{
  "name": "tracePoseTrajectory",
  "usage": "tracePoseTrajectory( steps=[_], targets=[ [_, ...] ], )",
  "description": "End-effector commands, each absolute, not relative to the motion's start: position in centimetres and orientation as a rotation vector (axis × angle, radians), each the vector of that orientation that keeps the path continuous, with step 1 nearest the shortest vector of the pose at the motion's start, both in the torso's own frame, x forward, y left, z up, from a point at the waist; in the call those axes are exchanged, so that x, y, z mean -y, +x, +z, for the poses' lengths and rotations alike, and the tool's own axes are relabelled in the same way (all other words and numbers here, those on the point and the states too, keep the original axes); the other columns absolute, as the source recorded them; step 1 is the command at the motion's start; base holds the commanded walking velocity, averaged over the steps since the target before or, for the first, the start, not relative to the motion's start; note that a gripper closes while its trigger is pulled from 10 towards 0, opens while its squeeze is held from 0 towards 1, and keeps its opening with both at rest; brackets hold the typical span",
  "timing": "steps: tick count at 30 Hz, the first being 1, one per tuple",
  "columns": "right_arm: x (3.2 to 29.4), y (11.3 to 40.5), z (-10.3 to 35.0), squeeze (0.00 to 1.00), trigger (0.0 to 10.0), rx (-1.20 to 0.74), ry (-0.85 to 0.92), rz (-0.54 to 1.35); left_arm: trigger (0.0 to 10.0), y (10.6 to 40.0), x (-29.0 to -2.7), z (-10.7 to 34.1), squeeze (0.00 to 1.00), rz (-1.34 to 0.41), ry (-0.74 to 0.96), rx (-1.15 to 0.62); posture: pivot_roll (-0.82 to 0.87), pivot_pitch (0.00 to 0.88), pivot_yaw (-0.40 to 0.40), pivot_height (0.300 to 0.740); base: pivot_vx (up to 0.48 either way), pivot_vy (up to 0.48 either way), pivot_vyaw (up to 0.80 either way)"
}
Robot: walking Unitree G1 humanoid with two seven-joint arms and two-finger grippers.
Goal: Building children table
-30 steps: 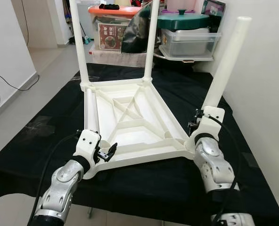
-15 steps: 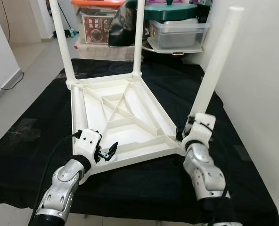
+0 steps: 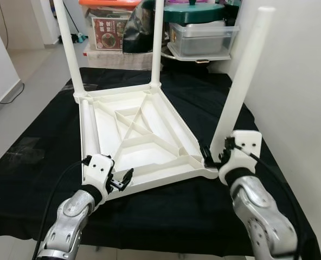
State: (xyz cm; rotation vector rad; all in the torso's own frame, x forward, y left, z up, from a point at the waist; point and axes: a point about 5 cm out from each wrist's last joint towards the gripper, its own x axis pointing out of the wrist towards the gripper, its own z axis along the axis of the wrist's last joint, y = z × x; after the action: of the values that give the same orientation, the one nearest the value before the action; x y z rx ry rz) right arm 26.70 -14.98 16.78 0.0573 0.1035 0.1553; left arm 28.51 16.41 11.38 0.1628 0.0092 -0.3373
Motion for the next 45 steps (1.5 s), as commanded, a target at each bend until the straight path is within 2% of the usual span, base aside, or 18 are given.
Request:
tracePoseTrajectory(
  steps=[1, 2, 3, 6, 16, 25, 29, 37, 39, 45],
  targets=[
    [14.5, 26.2, 16.3, 0.58, 10.0, -0.175, 0.055, 0.218, 10.0, 28.6, -16.6, 11.7, 0.0, -0.323, 0.178, -0.008, 0.02, 0.0, -0.048, 0.74, 0.0, 0.0, 0.0],
    [14.5, 26.2, 16.2, 0.58, 10.0, -0.188, 0.052, 0.223, 10.0, 28.7, -16.6, 11.8, 0.0, -0.321, 0.178, -0.005, 0.02, 0.0, -0.048, 0.74, 0.0, 0.0, 0.0],
    [14.3, 26.0, 15.3, 0.0, 10.0, -0.255, 0.036, 0.266, 10.0, 28.8, -16.5, 11.6, 0.0, -0.319, 0.208, -0.004, 0.02, 0.0, -0.045, 0.74, 0.0, 0.0, 0.0],
    [14.4, 25.6, 13.8, 0.0, 10.0, -0.366, 0.026, 0.303, 10.0, 28.9, -16.3, 11.5, 0.0, -0.321, 0.233, -0.003, 0.02, 0.0, -0.043, 0.74, 0.0, 0.0, 0.0],
    [14.5, 25.2, 13.8, 0.0, 10.0, -0.33, -0.036, 0.344, 10.0, 28.5, -17.1, 11.2, 0.0, -0.263, 0.278, -0.008, 0.03, 0.0, -0.035, 0.74, 0.0, 0.0, 0.0],
    [12.9, 26.6, 15.5, 0.0, 10.0, -0.208, -0.139, 0.4, 10.0, 28.6, -17.7, 12.6, 0.0, -0.11, 0.278, 0.053, 0.05, 0.0, -0.033, 0.74, 0.0, 0.0, 0.71],
    [12.2, 26.8, 15.8, 0.0, 10.0, -0.178, -0.14, 0.415, 10.0, 28.3, -18.1, 12.9, 0.0, -0.092, 0.28, 0.061, 0.06, 0.0, -0.036, 0.74, 0.0, 0.0, 0.8],
    [11.4, 27.4, 15.8, 0.0, 10.0, -0.132, -0.242, 0.45, 10.0, 27.9, -17.7, 12.8, 0.0, -0.077, 0.279, 0.068, 0.06, 0.0, -0.036, 0.74, 0.0, 0.0, 0.8],
    [11.1, 27.7, 15.6, 0.0, 10.0, -0.111, -0.312, 0.48, 10.0, 27.5, -17.7, 12.4, 0.0, -0.064, 0.288, 0.06, 0.07, 0.0, -0.036, 0.74, 0.0, 0.0, 0.8],
    [9.7, 28.5, 15.8, 0.0, 10.0, -0.075, -0.358, 0.535, 10.0, 26.4, -19.6, 11.2, 0.0, 0.036, 0.319, -0.004, 0.08, 0.0, -0.045, 0.74, 0.0, 0.0, 0.53]
  ],
)
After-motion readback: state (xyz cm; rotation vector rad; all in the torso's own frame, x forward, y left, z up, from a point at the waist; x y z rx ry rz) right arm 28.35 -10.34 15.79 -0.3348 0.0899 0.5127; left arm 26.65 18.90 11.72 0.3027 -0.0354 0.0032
